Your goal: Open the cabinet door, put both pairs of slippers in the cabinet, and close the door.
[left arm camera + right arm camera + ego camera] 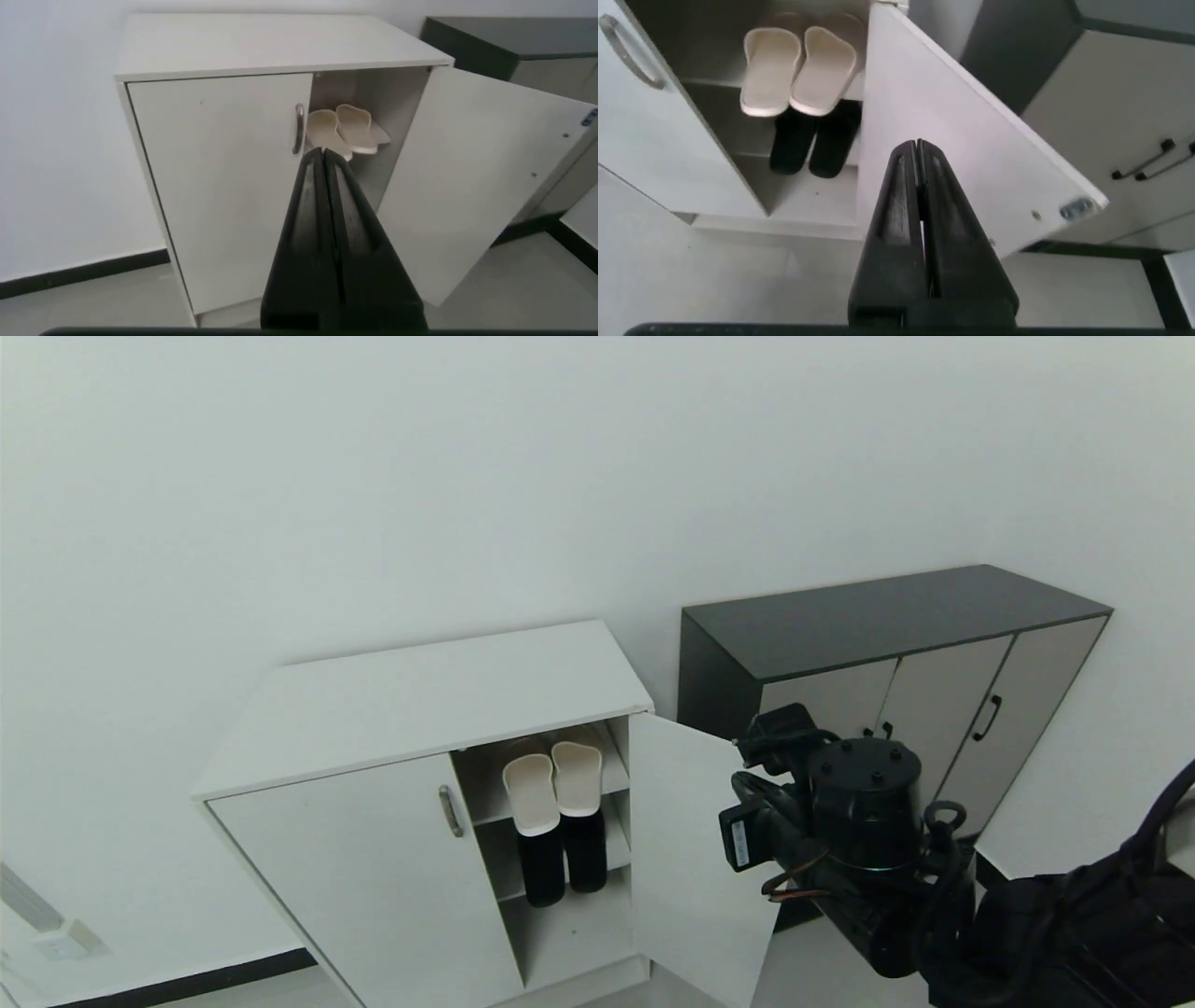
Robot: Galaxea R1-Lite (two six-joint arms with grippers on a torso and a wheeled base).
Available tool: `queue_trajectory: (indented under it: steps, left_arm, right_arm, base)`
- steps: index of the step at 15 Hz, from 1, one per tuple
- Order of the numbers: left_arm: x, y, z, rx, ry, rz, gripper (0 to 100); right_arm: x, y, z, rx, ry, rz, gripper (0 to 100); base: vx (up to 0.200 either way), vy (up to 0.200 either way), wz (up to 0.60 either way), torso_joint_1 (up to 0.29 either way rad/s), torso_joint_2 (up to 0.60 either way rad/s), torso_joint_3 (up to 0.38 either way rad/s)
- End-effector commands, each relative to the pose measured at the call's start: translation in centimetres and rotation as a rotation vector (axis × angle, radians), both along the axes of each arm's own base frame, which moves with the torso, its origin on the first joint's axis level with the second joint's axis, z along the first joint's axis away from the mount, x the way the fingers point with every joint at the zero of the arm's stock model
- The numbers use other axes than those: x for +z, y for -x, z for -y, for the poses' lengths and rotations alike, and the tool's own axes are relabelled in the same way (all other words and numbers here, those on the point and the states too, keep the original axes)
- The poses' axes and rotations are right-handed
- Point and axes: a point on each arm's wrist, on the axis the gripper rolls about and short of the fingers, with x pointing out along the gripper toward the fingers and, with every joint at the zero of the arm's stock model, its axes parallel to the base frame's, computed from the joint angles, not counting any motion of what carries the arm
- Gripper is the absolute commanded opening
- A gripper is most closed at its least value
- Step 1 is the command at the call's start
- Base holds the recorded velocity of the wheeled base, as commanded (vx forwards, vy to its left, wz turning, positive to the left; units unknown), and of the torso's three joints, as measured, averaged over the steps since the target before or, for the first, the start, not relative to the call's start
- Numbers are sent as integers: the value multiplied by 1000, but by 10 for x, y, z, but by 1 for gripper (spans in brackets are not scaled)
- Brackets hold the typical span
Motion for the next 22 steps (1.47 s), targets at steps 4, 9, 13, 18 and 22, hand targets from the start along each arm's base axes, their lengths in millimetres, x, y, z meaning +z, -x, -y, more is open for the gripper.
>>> queue_trajectory:
  steps: [4,9,13,18,22]
  left_arm:
    - [0,0,0,-2,-1,-2,0]
    - [0,0,0,-1,2,1,0]
    - [0,0,0,-1,0,0,0]
    - [0,0,0,1,3,1,0]
    - [0,0,0,1,3,1,0]
  right_arm:
    - [16,-30,11,-86,-21,10,0]
    - [56,-90,34,-159,-79,-125,0]
    - [46,-144,47,-242,-121,-141,0]
    - [20,-187,55,-263,-146,-157,0]
    - [0,-202,56,-261,-155,-183,0]
  base:
    - [-150,0,0,-4,2,1]
    - [0,0,0,0,0,0]
    - [0,0,0,0,0,0]
    - [0,0,0,0,0,0]
    - [0,0,0,0,0,0]
